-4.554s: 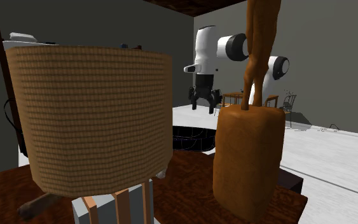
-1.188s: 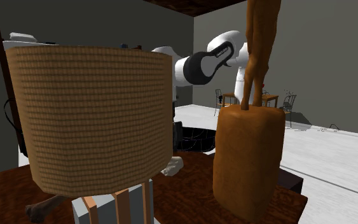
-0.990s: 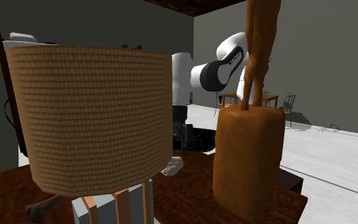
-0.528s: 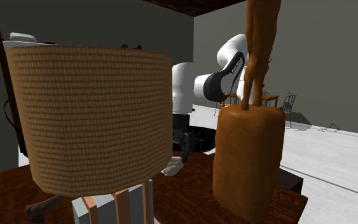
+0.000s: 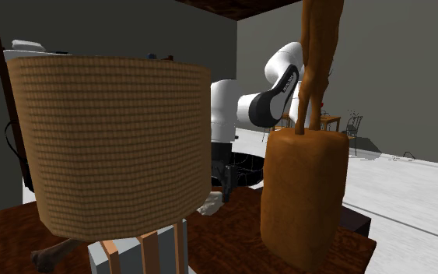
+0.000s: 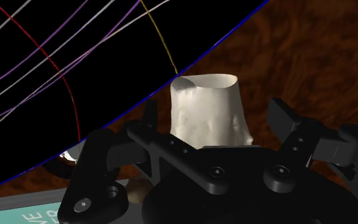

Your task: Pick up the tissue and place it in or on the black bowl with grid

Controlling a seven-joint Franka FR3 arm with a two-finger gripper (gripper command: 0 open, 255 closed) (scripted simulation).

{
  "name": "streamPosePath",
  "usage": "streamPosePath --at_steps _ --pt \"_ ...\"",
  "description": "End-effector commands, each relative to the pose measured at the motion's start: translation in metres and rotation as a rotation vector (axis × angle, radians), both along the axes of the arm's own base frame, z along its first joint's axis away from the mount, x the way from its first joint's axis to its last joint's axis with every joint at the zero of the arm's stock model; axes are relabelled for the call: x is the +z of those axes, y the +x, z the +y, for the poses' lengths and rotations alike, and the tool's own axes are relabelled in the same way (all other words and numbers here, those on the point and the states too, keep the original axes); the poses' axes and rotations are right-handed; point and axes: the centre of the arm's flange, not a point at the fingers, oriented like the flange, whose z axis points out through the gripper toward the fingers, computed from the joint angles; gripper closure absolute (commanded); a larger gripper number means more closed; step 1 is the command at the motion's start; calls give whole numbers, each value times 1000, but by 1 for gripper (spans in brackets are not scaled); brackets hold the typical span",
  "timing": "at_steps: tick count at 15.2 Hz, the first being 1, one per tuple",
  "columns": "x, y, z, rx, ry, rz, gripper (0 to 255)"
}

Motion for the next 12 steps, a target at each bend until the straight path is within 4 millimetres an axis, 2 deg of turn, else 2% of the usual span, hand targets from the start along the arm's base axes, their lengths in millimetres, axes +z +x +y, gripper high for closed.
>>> streamPosePath --at_steps 1,10,12 --pt "-2 0 -2 -3 0 8 255" --pt "-3 -1 -2 -3 0 8 255" --pt "8 -1 -2 -3 0 8 255"
